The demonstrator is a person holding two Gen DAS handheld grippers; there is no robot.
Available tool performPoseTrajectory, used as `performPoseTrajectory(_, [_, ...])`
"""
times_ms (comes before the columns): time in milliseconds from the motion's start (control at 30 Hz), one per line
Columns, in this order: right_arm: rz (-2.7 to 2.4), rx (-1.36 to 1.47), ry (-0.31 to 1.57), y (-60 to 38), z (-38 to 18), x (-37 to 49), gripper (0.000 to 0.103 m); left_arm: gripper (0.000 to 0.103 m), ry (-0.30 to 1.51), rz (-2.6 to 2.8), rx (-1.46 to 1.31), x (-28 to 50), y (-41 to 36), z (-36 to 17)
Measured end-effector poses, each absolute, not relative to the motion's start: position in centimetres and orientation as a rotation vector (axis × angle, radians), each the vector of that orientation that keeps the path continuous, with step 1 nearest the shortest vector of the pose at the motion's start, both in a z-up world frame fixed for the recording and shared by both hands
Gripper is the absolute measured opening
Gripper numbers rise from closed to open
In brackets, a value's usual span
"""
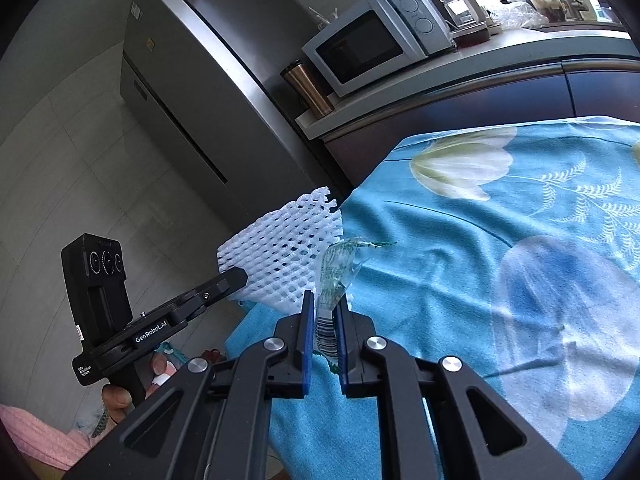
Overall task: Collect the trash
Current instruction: 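Carry the white foam net and clear wrapper over to the teal bin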
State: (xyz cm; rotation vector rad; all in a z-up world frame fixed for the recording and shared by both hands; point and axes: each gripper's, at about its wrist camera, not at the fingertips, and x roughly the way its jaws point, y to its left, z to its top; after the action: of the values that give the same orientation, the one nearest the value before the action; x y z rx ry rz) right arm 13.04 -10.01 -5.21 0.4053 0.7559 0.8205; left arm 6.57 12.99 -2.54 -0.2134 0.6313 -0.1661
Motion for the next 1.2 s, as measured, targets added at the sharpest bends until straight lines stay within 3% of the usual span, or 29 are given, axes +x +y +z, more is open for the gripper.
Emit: performPoseTrajectory(1200, [0.934, 0.342, 0.781, -3.4, -4.5, 14.5, 0.009, 0.008, 0.588, -0.05, -0.238, 5.4, 18.8, -2.0])
